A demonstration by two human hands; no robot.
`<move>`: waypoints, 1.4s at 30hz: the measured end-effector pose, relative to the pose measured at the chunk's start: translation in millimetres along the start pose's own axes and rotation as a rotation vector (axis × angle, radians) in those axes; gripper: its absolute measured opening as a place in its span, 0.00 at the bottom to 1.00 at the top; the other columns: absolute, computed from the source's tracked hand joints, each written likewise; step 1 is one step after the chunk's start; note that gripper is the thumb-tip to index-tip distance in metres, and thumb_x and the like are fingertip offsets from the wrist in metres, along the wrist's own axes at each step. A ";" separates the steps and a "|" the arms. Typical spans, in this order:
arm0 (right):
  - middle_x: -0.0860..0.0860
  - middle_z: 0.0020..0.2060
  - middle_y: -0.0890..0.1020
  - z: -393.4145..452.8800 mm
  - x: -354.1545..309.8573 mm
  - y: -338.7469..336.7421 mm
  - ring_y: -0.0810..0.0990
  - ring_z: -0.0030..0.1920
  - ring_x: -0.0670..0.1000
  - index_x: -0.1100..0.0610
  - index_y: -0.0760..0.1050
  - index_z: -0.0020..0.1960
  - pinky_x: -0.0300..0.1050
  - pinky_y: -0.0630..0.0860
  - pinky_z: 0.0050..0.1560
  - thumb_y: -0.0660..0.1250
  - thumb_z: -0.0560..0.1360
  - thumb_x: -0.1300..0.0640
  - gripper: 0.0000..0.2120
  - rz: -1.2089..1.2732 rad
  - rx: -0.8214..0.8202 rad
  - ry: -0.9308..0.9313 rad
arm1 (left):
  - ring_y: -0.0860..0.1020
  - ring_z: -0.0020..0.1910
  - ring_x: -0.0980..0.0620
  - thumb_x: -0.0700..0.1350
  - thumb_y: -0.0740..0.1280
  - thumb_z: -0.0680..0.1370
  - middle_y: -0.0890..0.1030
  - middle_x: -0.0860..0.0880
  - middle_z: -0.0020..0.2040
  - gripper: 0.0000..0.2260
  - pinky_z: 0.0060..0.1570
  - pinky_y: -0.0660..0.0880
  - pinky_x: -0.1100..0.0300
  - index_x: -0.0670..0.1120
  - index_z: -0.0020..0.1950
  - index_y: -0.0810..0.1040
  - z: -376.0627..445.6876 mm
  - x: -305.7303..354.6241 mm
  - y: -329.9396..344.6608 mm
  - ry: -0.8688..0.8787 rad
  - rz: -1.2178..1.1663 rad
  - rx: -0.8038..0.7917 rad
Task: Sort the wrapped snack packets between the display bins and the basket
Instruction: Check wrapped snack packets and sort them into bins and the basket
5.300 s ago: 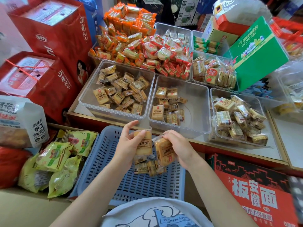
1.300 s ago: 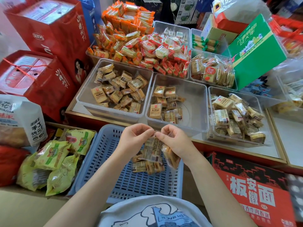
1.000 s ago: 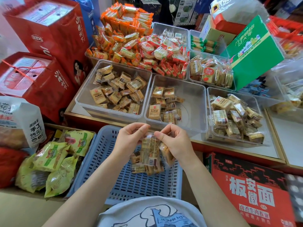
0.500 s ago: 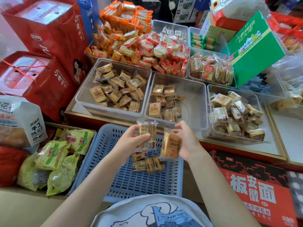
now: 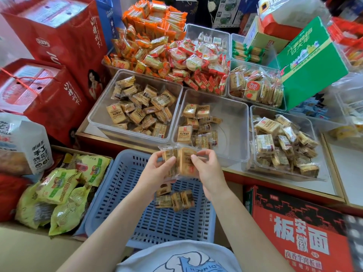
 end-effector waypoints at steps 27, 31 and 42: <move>0.55 0.60 0.84 93.0 -17.4 -90.6 0.82 0.63 0.57 0.56 0.77 0.67 0.63 0.73 0.70 0.64 0.82 0.46 0.20 0.298 -0.182 0.094 | 0.84 0.54 0.49 0.45 0.67 0.83 0.84 0.46 0.59 0.12 0.50 0.82 0.53 0.48 0.66 0.77 74.8 28.2 90.7 -0.130 0.038 0.148; 0.53 0.59 0.85 115.8 -19.1 -98.3 0.83 0.61 0.55 0.50 0.74 0.71 0.58 0.76 0.67 0.58 0.85 0.45 0.18 0.235 -0.234 0.121 | 0.85 0.53 0.48 0.49 0.64 0.84 0.85 0.45 0.57 0.14 0.45 0.82 0.57 0.46 0.68 0.78 103.1 37.6 122.7 -0.175 -0.002 0.091; 0.48 0.61 0.81 236.4 -23.1 -113.9 0.81 0.58 0.50 0.46 0.67 0.68 0.52 0.78 0.59 0.69 0.79 0.42 0.22 0.112 0.084 0.148 | 0.41 0.83 0.50 0.63 0.52 0.84 0.49 0.49 0.84 0.32 0.80 0.42 0.51 0.50 0.84 0.53 201.9 37.4 95.9 0.326 1.369 0.152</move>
Point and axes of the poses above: each hand's wrist, its own z-axis towards the middle knuckle, its own y-axis out of the palm, x = y × z, the point moved 2 cm from there along z, towards the middle knuckle
